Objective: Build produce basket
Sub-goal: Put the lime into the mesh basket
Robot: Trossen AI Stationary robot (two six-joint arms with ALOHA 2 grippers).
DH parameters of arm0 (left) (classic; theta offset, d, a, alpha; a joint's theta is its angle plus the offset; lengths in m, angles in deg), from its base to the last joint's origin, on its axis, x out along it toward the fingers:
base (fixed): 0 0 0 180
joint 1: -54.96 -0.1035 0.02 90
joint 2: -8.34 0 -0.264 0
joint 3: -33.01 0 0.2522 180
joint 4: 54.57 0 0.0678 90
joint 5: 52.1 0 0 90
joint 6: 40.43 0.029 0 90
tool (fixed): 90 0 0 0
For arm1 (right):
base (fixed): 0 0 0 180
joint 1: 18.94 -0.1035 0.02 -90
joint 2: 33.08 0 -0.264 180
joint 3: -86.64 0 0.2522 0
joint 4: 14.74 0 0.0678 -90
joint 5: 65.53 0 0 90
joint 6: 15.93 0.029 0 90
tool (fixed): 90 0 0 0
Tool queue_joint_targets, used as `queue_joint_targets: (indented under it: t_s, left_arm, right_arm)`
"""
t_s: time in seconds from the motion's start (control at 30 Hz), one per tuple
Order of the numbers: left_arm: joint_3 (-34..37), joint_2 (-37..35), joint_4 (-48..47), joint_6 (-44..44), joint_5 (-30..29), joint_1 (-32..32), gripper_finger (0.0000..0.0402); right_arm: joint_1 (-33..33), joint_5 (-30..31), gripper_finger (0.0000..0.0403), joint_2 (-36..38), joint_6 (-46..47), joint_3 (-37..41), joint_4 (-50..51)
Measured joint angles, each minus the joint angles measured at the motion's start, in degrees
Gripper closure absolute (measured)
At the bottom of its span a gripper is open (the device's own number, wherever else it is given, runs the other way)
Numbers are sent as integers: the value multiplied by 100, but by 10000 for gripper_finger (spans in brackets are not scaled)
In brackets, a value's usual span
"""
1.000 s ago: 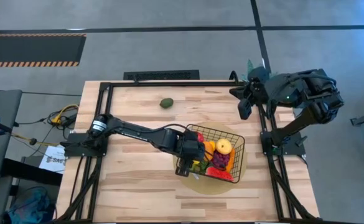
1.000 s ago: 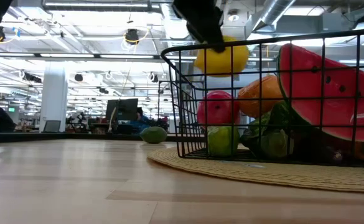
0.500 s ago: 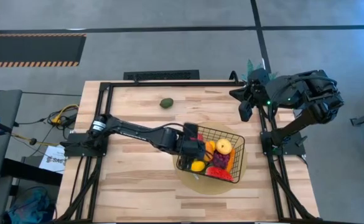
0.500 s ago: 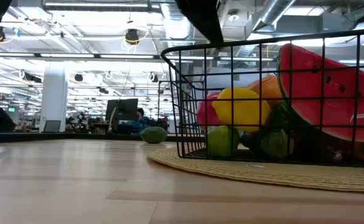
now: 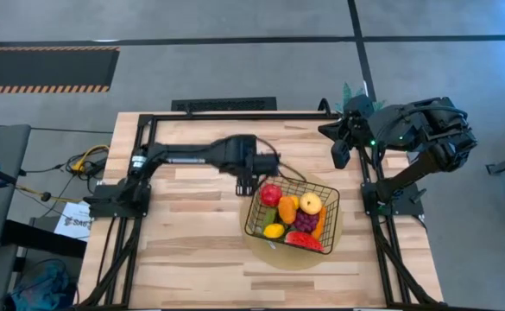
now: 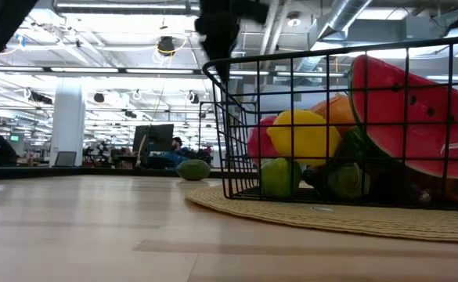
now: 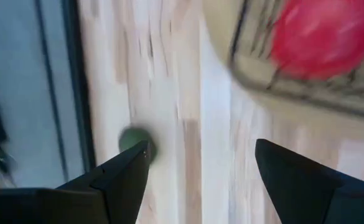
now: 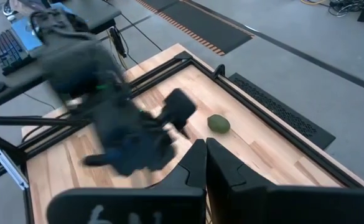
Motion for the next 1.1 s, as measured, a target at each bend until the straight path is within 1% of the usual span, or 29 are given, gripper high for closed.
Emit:
queue_joint_targets:
  t_s: [0.1,0.17,0.27,0.37,0.47,0.53,0.77,0.93,1.03,1.1]
  left_arm:
    - [240,11,-257,-145,186,-464,125]
    - [418,-3,-500,-285,204,-769,125]
    - [783,11,-481,-323,204,-1198,125]
    - [1145,1,-220,-271,258,-1569,125]
    - [1531,7,52,-152,604,-1833,125]
    - [1664,7,168,-72,693,-1930,125]
    - [1765,7,938,649,711,-2096,125]
    - [1765,7,1201,976,731,-2335,125]
    - [1765,7,1375,1113,944,-2535,125]
    - [1765,7,1425,1144,1229,-2679,125]
  right_arm:
    - [0,0,386,0,-54,0,15]
    - [0,0,386,0,-92,0,26]
    - [0,0,386,1,-92,0,125]
    - [11,0,386,0,-96,0,167]
    - [17,0,386,0,-135,0,175]
    - [17,5,386,0,-139,0,175]
    - [17,68,386,0,-151,0,173]
    - [17,160,386,1,-133,0,166]
    - [17,284,386,0,-133,0,166]
    - [17,316,386,2,-133,0,166]
